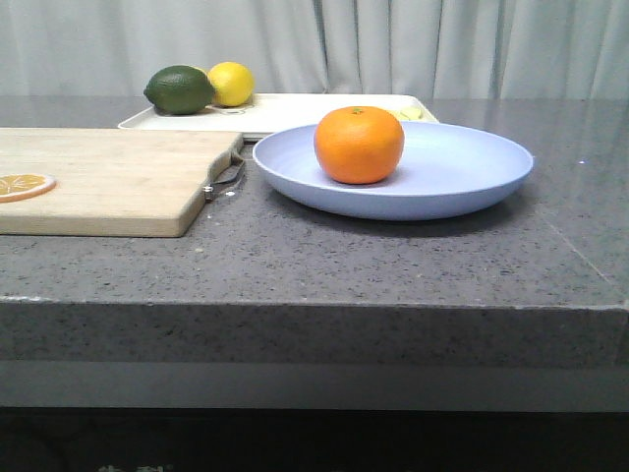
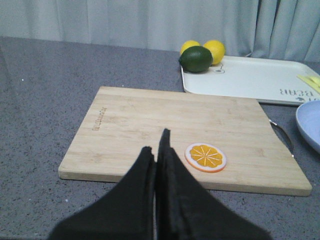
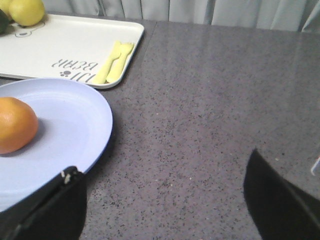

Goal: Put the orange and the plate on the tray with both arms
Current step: 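Lower the right gripper to the plate rim farthest from the orange and grip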

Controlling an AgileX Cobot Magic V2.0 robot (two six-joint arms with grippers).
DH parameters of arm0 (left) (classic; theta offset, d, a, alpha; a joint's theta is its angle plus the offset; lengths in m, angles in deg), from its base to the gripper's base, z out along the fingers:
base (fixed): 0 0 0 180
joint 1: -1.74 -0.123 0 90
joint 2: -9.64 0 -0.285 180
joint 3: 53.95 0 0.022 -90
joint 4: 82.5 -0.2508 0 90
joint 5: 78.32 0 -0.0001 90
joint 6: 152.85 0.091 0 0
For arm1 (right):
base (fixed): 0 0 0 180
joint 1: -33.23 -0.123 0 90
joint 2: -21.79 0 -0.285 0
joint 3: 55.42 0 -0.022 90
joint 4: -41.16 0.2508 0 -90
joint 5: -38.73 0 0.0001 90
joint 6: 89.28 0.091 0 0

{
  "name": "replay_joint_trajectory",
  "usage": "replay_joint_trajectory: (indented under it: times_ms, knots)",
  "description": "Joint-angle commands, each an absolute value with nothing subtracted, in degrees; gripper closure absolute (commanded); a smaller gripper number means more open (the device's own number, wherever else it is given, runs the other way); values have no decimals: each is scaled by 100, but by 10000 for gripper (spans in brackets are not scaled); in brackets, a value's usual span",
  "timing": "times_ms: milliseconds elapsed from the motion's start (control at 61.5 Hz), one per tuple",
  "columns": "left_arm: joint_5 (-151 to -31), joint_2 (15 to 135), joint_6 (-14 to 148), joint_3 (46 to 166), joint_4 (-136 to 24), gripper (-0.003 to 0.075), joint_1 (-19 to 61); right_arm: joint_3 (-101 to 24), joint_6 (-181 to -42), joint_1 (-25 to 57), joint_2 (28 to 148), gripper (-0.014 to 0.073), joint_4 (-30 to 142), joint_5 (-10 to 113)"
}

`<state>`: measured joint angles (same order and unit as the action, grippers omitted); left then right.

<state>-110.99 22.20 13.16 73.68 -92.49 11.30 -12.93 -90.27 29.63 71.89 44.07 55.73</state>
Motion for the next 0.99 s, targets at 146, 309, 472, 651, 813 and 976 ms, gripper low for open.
replay_joint_trajectory:
  times_ms: [146, 309, 472, 651, 813, 976]
  knots:
    - [-10618, 2076, 1270, 7470, -9283, 738, 1109, -2481, -9034, 2969, 8660, -48, 4863, 5658]
    - [-10618, 2076, 1270, 7470, -9283, 738, 1109, -3391, -9034, 2909, 9958, -48, 5193, 6205]
    - [-10618, 2076, 1270, 7470, -9283, 738, 1109, -4278, -9039, 2737, 11082, -17, 5526, 6854]
    - [-10618, 2076, 1270, 7470, -9283, 738, 1109, -5019, -9044, 2462, 11915, 119, 5721, 7342]
    - [-10618, 2076, 1270, 7470, -9283, 738, 1109, -5354, -9044, 2454, 12309, 184, 5770, 7447]
    - [-10618, 2076, 1270, 7470, -9283, 738, 1109, -5460, -9044, 2454, 12517, 267, 5805, 7428]
